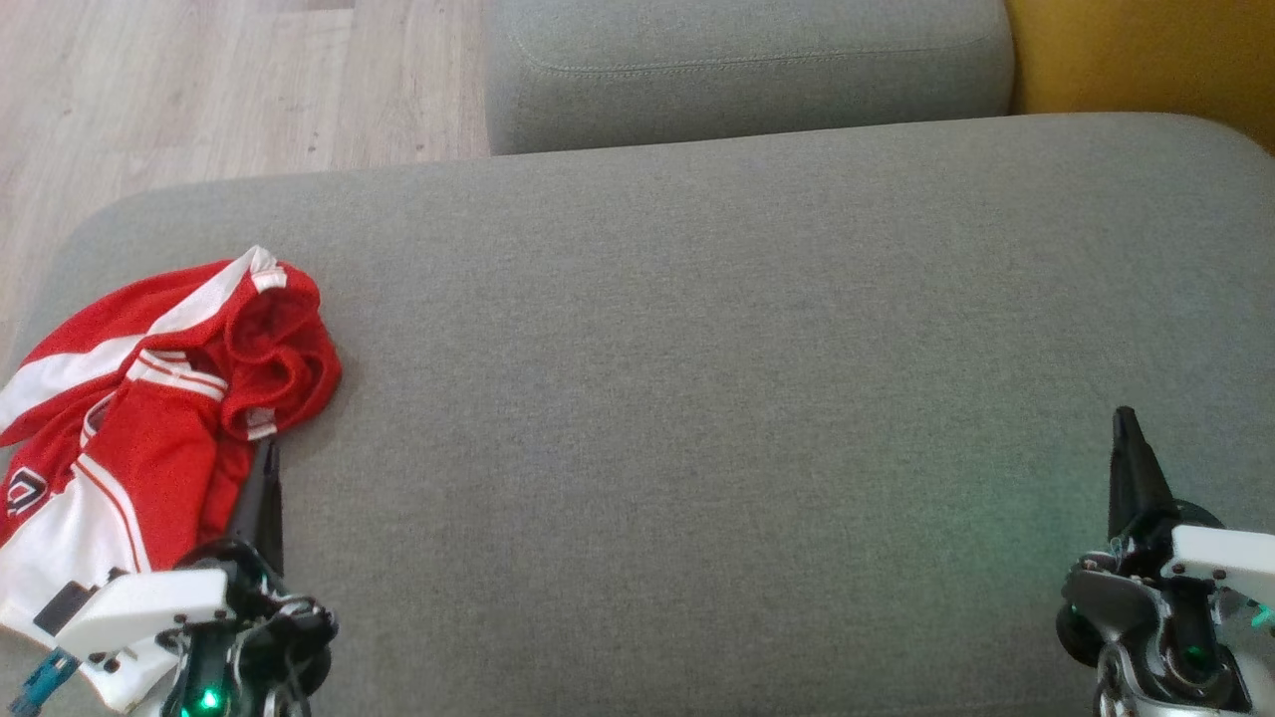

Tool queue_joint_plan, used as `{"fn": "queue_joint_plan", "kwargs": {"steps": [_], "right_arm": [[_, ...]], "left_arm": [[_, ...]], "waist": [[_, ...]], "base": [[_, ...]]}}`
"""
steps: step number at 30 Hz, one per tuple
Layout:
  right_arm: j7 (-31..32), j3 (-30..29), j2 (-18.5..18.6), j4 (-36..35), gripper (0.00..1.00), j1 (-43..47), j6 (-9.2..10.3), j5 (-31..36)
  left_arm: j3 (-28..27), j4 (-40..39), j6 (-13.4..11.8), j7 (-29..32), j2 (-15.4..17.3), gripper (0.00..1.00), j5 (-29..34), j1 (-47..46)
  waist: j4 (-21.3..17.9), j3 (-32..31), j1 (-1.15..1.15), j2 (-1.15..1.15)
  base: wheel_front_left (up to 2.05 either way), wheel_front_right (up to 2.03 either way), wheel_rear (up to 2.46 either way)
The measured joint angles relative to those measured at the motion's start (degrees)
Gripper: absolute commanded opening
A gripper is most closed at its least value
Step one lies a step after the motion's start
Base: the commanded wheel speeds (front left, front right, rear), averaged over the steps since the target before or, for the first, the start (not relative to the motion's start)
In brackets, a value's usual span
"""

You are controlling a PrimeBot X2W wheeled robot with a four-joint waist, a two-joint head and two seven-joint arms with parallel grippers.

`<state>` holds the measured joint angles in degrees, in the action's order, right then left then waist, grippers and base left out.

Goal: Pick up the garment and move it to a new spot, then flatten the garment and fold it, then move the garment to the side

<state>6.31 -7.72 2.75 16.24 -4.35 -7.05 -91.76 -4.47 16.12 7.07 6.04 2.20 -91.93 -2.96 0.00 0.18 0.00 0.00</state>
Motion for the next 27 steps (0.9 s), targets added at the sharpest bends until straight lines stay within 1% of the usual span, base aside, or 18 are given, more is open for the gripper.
{"fn": "queue_joint_plan", "kwargs": {"steps": [14, 15, 20, 27], "right_arm": [[0.0, 0.0, 0.0, 0.0, 0.00, 0.0, 0.01, 0.0], [0.0, 0.0, 0.0, 0.0, 1.00, 0.0, 0.01, 0.0], [0.0, 0.2, -0.2, 3.5, 1.00, 2.3, 0.02, 0.0], [-0.8, 1.6, -0.2, 2.5, 1.00, 2.7, 0.02, 0.0]], "left_arm": [[0.0, 0.0, 0.0, 0.0, 0.0, 0.00, 0.0, 0.0], [0.0, 0.0, 0.0, 0.0, 0.0, 1.00, 0.0, 0.0], [0.2, 3.5, -0.2, -0.1, -0.7, 1.00, 0.0, 2.9], [0.7, 3.2, -0.3, -1.2, -0.7, 1.00, 0.1, 3.3]], "waist": [[0.0, 0.0, 0.00, 0.00], [0.0, 0.0, 0.00, 0.00], [0.0, 0.0, 0.00, 0.00], [0.0, 0.0, 0.00, 0.00]], "base": [[0.00, 0.00, 0.00], [0.00, 0.00, 0.00], [0.00, 0.00, 0.00], [0.00, 0.00, 0.00]]}}
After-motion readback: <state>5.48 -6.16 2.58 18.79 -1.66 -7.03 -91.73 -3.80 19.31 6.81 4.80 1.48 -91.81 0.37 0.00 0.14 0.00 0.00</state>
